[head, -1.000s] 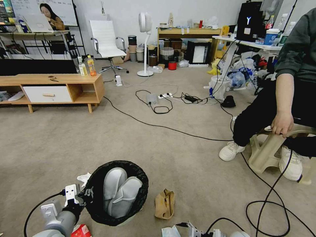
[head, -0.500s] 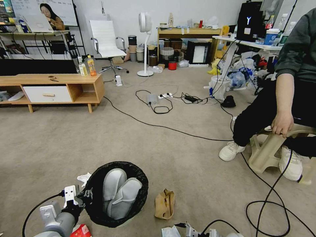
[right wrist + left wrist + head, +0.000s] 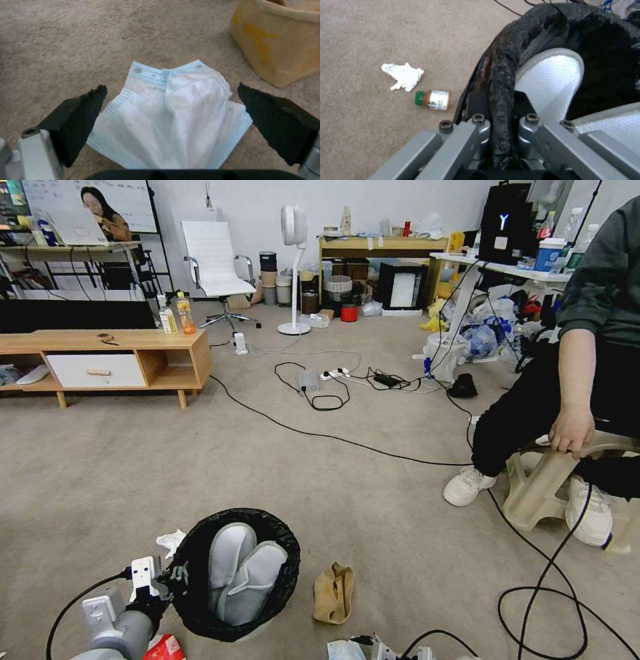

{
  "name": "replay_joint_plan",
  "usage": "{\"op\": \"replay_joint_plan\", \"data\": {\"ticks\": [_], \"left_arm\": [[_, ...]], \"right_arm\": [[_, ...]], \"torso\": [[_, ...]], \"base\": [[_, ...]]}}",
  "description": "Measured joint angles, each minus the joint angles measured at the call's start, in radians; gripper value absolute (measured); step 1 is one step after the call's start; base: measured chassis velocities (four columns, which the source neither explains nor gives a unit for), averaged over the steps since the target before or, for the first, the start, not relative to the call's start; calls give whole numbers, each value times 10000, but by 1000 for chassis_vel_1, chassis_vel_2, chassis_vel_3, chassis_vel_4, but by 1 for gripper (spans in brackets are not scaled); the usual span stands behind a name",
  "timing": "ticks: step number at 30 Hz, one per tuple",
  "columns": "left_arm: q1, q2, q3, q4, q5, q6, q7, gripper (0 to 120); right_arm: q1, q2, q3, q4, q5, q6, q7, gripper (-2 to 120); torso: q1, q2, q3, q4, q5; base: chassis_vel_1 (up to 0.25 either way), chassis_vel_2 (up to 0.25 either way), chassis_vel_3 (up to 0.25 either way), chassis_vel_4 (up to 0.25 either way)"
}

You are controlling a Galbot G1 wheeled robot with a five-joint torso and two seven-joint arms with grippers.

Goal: Pick up the trash bin and place the garbage on the floor into it.

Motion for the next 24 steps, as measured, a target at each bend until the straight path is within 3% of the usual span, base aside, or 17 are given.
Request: {"op": "replay_joint_plan", "data": {"ticks": [15,22,24], "left_arm": [[-1,-5,24,24,40,-7,2,4],[2,-26,43,22,88,-15,6,4],[4,-26,34,2,89,-15,9,4]], "right_arm": [[-74,173,223,-263,-151,86,8,100],[-107,192,302,-324,-190,112,10,83],[-166,167,327,-320,-192,132,-22,69]], "torso": [[0,0,0,0,1],[0,0,0,0,0],[0,0,0,-1,0]], "base": [[0,0,0,0],[0,0,0,0],[0,0,0,0]]}}
